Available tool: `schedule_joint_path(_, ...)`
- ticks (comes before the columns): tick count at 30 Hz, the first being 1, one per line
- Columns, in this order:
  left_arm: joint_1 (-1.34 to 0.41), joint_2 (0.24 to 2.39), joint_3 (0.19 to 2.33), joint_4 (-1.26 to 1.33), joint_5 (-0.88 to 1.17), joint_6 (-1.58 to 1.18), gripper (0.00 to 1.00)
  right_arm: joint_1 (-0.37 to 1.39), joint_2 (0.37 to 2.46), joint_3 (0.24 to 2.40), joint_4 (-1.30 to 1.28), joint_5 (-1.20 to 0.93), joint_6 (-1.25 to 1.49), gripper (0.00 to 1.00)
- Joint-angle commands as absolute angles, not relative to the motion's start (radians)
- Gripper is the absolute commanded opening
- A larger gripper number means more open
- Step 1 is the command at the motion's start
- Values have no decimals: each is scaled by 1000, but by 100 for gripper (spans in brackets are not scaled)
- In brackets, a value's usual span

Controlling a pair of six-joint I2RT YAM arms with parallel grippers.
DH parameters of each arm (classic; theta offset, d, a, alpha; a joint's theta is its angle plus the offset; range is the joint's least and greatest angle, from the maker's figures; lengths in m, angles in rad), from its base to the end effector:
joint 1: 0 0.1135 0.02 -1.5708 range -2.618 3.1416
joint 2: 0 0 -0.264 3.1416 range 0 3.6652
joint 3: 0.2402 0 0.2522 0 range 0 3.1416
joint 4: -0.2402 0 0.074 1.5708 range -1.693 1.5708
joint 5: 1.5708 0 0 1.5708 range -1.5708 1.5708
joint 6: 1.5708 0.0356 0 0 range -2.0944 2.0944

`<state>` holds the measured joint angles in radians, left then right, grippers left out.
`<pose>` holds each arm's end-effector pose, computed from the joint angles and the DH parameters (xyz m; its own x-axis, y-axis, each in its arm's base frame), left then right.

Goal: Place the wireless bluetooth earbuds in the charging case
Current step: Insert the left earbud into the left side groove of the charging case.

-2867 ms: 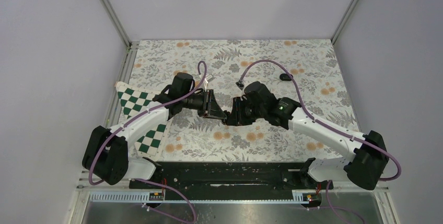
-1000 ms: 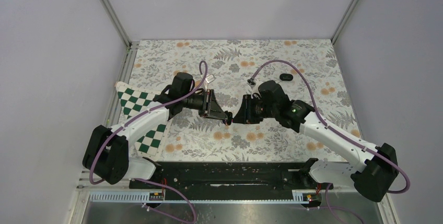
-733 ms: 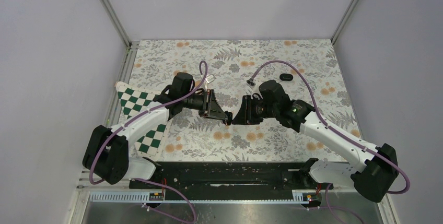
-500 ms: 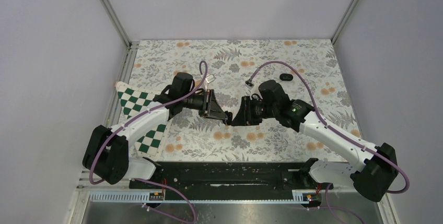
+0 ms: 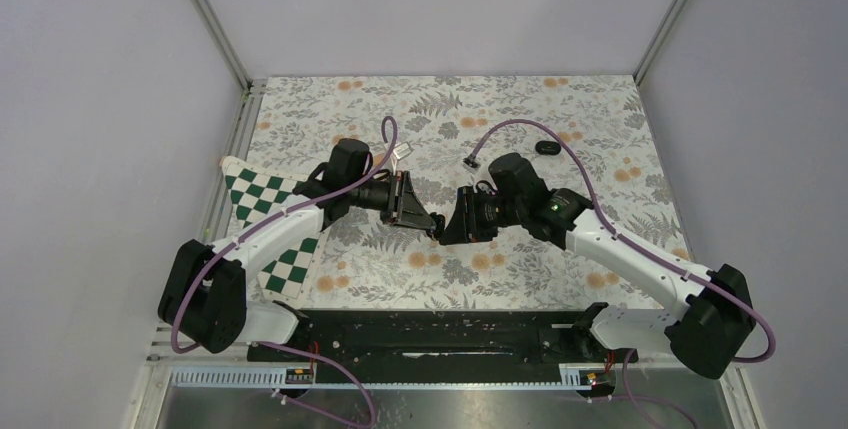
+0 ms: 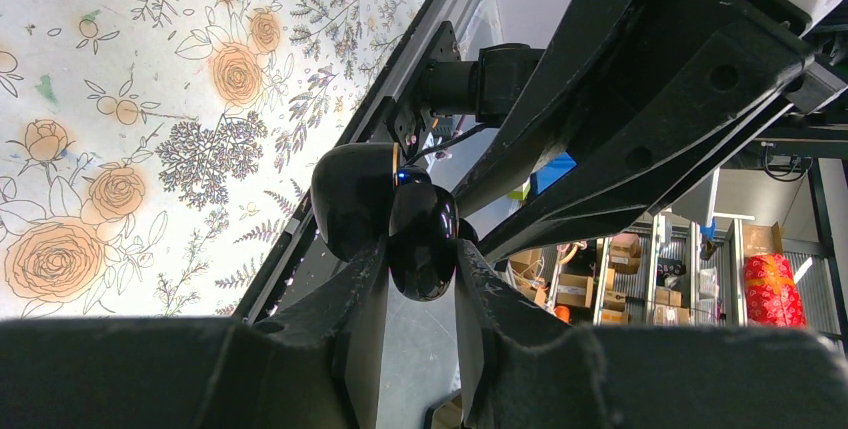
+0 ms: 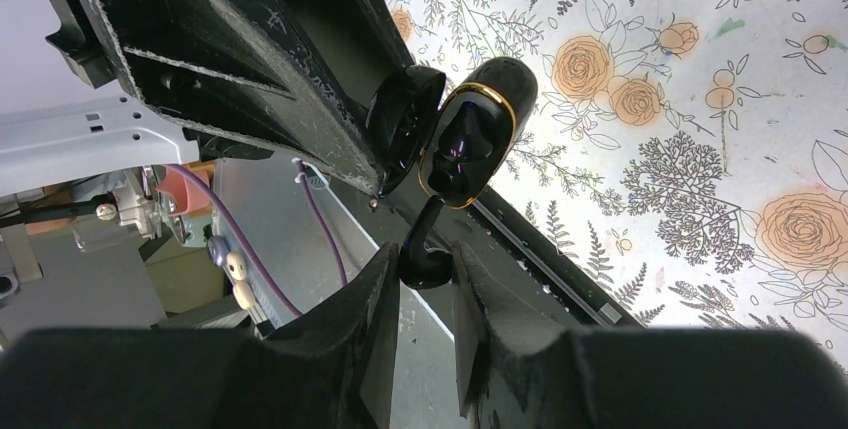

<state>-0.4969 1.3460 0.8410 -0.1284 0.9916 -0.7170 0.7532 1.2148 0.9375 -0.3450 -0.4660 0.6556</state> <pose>0.2319 -0.1596 0.2495 -0.9533 0.1078 -0.2821 0.3018 0.3057 -0.9030 0.1831 0.1936 0.2899 -0.8720 -0.0709 -0.4844 -0.4362 0.5617 0.7030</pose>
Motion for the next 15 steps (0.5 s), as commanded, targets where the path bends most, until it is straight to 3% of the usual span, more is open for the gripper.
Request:
schedule_joint_path(1, -498, 1331, 847, -76, 1023, -723, 0, 749, 1225, 949, -302, -497, 651, 0)
schedule_joint_path(15, -498, 1330, 846, -75, 1025, -723, 0, 749, 1248, 965, -299, -476, 647, 0)
